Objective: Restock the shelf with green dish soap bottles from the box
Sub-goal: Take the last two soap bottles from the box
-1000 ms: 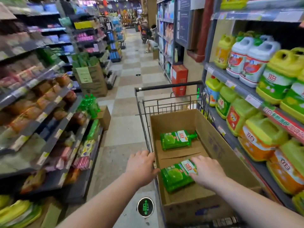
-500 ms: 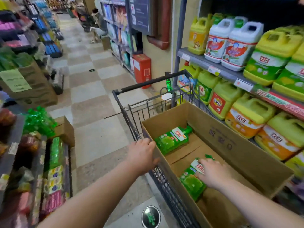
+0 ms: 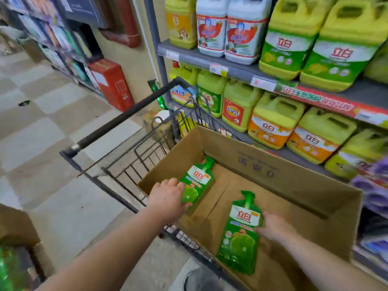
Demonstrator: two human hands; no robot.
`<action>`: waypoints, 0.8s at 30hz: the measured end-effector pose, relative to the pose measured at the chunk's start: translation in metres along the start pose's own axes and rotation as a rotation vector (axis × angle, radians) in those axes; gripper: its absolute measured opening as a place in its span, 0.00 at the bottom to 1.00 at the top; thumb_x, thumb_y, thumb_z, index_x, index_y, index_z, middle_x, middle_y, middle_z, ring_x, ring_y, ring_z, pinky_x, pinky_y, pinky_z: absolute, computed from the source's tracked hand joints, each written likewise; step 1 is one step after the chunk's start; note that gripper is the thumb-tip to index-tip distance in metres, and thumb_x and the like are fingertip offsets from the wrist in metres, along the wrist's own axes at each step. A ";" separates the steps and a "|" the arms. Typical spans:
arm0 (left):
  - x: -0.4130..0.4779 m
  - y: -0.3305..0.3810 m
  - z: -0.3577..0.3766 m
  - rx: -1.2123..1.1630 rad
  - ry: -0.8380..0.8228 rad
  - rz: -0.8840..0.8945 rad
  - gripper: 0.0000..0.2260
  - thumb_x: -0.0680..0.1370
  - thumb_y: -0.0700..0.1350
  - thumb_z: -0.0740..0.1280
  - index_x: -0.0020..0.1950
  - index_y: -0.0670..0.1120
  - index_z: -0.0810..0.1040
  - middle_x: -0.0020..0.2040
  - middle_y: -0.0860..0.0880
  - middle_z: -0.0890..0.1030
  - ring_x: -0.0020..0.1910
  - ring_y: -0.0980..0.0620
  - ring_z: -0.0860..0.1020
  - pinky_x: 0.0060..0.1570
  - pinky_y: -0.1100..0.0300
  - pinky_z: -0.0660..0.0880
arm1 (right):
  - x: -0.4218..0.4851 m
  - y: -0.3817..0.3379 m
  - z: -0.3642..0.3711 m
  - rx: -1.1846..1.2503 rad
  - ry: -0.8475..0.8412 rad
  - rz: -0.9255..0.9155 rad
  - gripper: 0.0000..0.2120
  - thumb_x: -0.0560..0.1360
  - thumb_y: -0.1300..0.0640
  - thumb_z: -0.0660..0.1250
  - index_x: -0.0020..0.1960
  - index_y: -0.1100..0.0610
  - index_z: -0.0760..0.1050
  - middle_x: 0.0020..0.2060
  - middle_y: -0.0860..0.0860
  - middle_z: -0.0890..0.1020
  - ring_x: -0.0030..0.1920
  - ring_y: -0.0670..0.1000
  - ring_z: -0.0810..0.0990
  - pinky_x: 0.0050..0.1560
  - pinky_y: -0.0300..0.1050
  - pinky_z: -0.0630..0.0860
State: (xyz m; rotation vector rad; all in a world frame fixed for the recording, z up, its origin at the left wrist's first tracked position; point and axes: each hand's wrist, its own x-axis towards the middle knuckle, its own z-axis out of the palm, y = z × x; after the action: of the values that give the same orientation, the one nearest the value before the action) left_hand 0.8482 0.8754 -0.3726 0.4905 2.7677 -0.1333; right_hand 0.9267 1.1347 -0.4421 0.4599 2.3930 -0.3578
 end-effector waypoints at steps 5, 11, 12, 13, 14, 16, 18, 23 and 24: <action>0.071 -0.013 0.006 0.027 -0.075 0.031 0.25 0.76 0.61 0.61 0.68 0.49 0.68 0.63 0.47 0.72 0.64 0.46 0.71 0.61 0.51 0.68 | 0.037 -0.003 0.005 0.233 -0.119 0.150 0.23 0.77 0.49 0.63 0.70 0.55 0.67 0.68 0.54 0.73 0.67 0.53 0.72 0.58 0.39 0.70; 0.134 -0.015 0.033 -0.006 -0.268 0.016 0.26 0.75 0.60 0.62 0.68 0.46 0.66 0.63 0.45 0.71 0.64 0.44 0.70 0.61 0.50 0.68 | 0.074 0.018 0.049 0.490 -0.131 0.251 0.64 0.43 0.17 0.62 0.70 0.54 0.67 0.67 0.57 0.73 0.66 0.57 0.73 0.64 0.46 0.70; 0.144 -0.015 0.038 -0.016 -0.295 0.007 0.27 0.75 0.60 0.63 0.68 0.45 0.66 0.63 0.44 0.71 0.64 0.44 0.70 0.61 0.49 0.69 | 0.073 0.017 0.051 0.547 -0.163 0.287 0.59 0.49 0.20 0.65 0.70 0.55 0.68 0.68 0.58 0.73 0.66 0.58 0.72 0.64 0.46 0.70; 0.155 -0.016 0.043 -0.036 -0.320 -0.008 0.28 0.75 0.60 0.64 0.68 0.45 0.65 0.64 0.43 0.70 0.65 0.43 0.69 0.62 0.48 0.68 | 0.070 0.011 0.047 0.596 -0.186 0.329 0.48 0.59 0.29 0.70 0.70 0.56 0.68 0.68 0.58 0.73 0.66 0.58 0.72 0.64 0.44 0.69; 0.166 -0.016 0.049 -0.063 -0.344 -0.025 0.29 0.74 0.59 0.64 0.69 0.44 0.64 0.65 0.42 0.69 0.65 0.42 0.69 0.63 0.48 0.68 | 0.069 0.006 0.044 0.648 -0.174 0.369 0.37 0.67 0.39 0.72 0.69 0.57 0.69 0.66 0.59 0.74 0.65 0.58 0.73 0.62 0.43 0.69; 0.186 -0.017 0.061 -0.118 -0.369 -0.059 0.32 0.74 0.59 0.65 0.70 0.41 0.62 0.66 0.39 0.67 0.67 0.40 0.68 0.65 0.47 0.67 | 0.077 0.000 0.045 0.783 -0.142 0.436 0.25 0.70 0.49 0.74 0.64 0.57 0.75 0.62 0.58 0.78 0.58 0.54 0.77 0.57 0.42 0.71; 0.202 -0.018 0.073 -0.184 -0.370 -0.103 0.35 0.73 0.58 0.68 0.70 0.38 0.61 0.68 0.36 0.66 0.68 0.37 0.67 0.66 0.47 0.65 | 0.086 -0.001 0.056 0.889 -0.105 0.480 0.21 0.68 0.51 0.76 0.59 0.56 0.78 0.58 0.57 0.82 0.52 0.52 0.79 0.56 0.41 0.73; 0.245 -0.017 0.104 -0.415 -0.431 -0.195 0.36 0.68 0.57 0.73 0.69 0.38 0.69 0.66 0.36 0.72 0.66 0.39 0.71 0.65 0.52 0.68 | 0.095 -0.010 0.064 0.988 -0.065 0.642 0.24 0.69 0.48 0.74 0.62 0.58 0.76 0.61 0.58 0.79 0.61 0.56 0.77 0.60 0.45 0.71; 0.250 -0.015 0.110 -0.459 -0.439 -0.217 0.38 0.65 0.59 0.74 0.68 0.40 0.70 0.66 0.38 0.74 0.65 0.41 0.73 0.64 0.52 0.70 | 0.098 -0.010 0.066 1.013 -0.061 0.674 0.26 0.70 0.49 0.73 0.63 0.59 0.74 0.63 0.58 0.78 0.63 0.57 0.75 0.61 0.45 0.70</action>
State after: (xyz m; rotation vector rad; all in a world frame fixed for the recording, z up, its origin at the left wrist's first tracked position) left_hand 0.6539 0.9250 -0.5594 0.0310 2.3053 0.3039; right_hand 0.8896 1.1241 -0.5542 1.5962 1.6827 -1.2139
